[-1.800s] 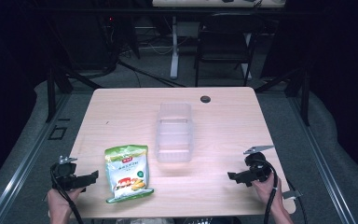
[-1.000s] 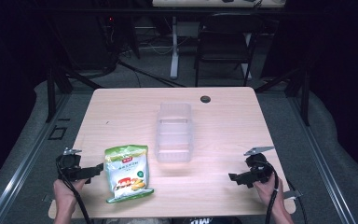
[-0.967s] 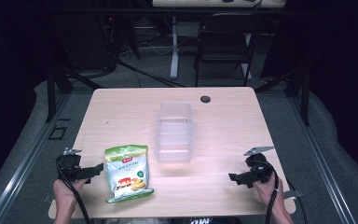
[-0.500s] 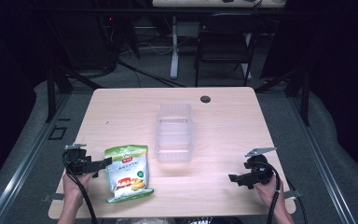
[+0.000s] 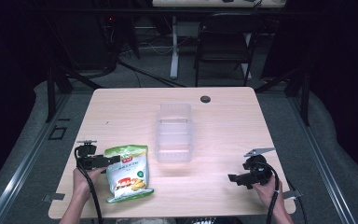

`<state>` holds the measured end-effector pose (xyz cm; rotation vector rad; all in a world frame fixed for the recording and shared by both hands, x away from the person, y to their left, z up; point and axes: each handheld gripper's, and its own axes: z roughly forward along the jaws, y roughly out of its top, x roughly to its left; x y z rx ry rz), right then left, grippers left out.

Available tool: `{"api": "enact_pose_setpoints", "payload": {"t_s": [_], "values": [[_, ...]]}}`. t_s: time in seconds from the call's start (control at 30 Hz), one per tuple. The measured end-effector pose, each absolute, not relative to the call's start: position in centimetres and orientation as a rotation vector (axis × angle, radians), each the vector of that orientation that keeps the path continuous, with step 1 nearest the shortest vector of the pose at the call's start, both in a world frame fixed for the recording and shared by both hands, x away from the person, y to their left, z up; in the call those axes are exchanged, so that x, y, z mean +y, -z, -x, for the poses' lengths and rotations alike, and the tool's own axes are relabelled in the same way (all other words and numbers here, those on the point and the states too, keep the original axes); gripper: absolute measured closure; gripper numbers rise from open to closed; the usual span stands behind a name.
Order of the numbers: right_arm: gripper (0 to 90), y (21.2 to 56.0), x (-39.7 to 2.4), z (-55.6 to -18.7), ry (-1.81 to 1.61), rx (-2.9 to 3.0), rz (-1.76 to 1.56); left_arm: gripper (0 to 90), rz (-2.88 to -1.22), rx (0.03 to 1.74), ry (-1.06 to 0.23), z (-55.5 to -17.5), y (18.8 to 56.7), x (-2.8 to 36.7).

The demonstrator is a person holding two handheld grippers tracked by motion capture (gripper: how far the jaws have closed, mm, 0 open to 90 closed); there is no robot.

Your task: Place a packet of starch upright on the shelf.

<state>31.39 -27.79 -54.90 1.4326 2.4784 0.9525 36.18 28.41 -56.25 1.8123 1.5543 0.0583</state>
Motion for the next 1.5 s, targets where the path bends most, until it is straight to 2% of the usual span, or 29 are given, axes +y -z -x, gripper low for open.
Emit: {"api": "enact_pose_setpoints", "payload": {"t_s": [0.1,0.2,0.43,0.77,0.87,1.0,1.07,1.4,1.5], "values": [[14.8,54.9,-27.6,-31.4,-0.954,2.479,-1.432,16.6,-1.823,1.546,-0.037,-36.4,56.5,28.4],[15.4,54.9,-27.6,-31.3,-0.960,2.483,-1.430,25.2,-1.809,1.547,-0.025,-36.3,56.5,28.4],[15.7,54.8,-27.8,-31.2,-0.966,2.484,-1.433,34.5,-1.815,1.540,-0.012,-36.2,56.5,28.5],[16.4,54.4,-27.7,-31.3,-0.972,2.472,-1.421,56.0,-1.812,1.518,0.003,-35.9,56.6,28.7],[16.6,54.5,-27.8,-31.3,-0.976,2.472,-1.428,64.6,-1.787,1.510,0.011,-35.8,56.7,28.9],[17.3,54.6,-27.8,-31.4,-0.961,2.486,-1.430,83.1,-1.770,1.473,0.044,-35.7,56.7,29.1],[17.4,54.5,-27.7,-31.3,-0.964,2.481,-1.425,88.2,-1.777,1.461,0.048,-35.6,56.6,29.2],[17.3,54.5,-27.7,-31.3,-0.974,2.488,-1.420,89.8,-1.781,1.490,0.023,-34.1,56.4,30.5],[17.2,54.5,-27.7,-31.3,-0.974,2.492,-1.426,86.7,-1.780,1.488,0.021,-34.1,56.4,30.6]]}}
